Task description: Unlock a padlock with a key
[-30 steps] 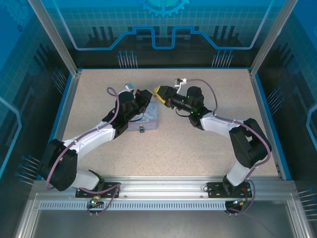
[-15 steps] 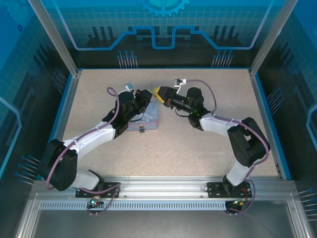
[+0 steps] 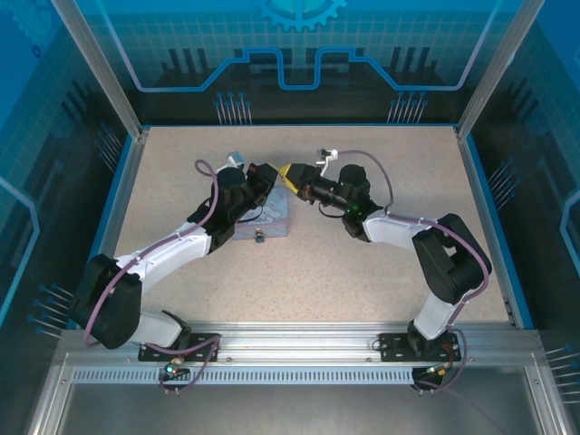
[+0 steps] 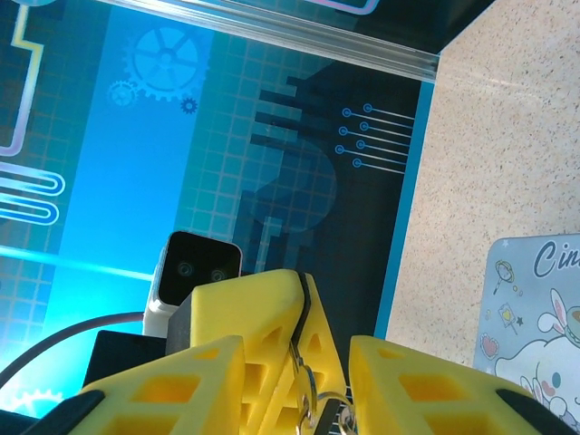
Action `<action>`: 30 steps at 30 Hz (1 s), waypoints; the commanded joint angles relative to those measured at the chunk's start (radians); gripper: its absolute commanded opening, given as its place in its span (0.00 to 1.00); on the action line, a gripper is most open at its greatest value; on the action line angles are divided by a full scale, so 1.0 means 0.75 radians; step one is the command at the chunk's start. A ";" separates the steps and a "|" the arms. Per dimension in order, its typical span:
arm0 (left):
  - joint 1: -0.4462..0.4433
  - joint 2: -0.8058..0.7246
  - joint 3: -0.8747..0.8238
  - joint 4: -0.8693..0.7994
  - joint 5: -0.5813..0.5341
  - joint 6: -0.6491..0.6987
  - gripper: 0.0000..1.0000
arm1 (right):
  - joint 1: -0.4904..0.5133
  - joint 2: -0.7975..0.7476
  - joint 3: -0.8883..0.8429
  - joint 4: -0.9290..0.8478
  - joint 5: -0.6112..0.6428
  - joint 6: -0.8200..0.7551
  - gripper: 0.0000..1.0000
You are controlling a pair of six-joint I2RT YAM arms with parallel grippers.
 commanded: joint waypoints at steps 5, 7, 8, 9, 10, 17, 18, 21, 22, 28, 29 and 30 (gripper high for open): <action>-0.006 -0.047 0.022 0.017 -0.047 0.033 0.00 | 0.017 0.008 -0.023 0.053 0.003 0.011 0.34; -0.006 -0.049 0.021 0.016 -0.047 0.030 0.00 | 0.018 0.007 -0.025 0.052 0.006 0.013 0.33; -0.004 -0.049 0.020 0.016 -0.049 0.032 0.00 | 0.018 0.007 -0.027 0.052 0.006 0.012 0.32; -0.006 -0.051 0.019 0.016 -0.051 0.032 0.00 | 0.017 0.004 -0.027 0.052 0.006 0.012 0.30; -0.006 -0.051 0.018 0.016 -0.051 0.032 0.00 | 0.016 0.006 -0.027 0.052 0.005 0.011 0.30; -0.004 -0.051 0.016 0.017 -0.055 0.031 0.00 | 0.018 0.006 -0.026 0.052 0.006 0.015 0.25; -0.004 -0.052 0.016 0.018 -0.056 0.033 0.00 | 0.018 0.005 -0.027 0.054 0.004 0.012 0.25; -0.005 -0.051 0.017 0.016 -0.057 0.032 0.00 | 0.017 0.005 -0.027 0.052 0.004 0.011 0.22; -0.005 -0.051 0.017 0.016 -0.057 0.034 0.00 | 0.015 0.004 -0.027 0.052 0.004 0.013 0.21; -0.007 -0.053 0.014 0.011 -0.068 0.037 0.00 | 0.016 -0.001 -0.034 0.053 0.004 0.013 0.08; -0.010 -0.055 0.012 0.011 -0.071 0.037 0.00 | 0.017 -0.002 -0.034 0.053 0.003 0.013 0.05; -0.009 -0.055 0.012 0.010 -0.072 0.036 0.00 | 0.015 -0.004 -0.036 0.052 0.004 0.012 0.02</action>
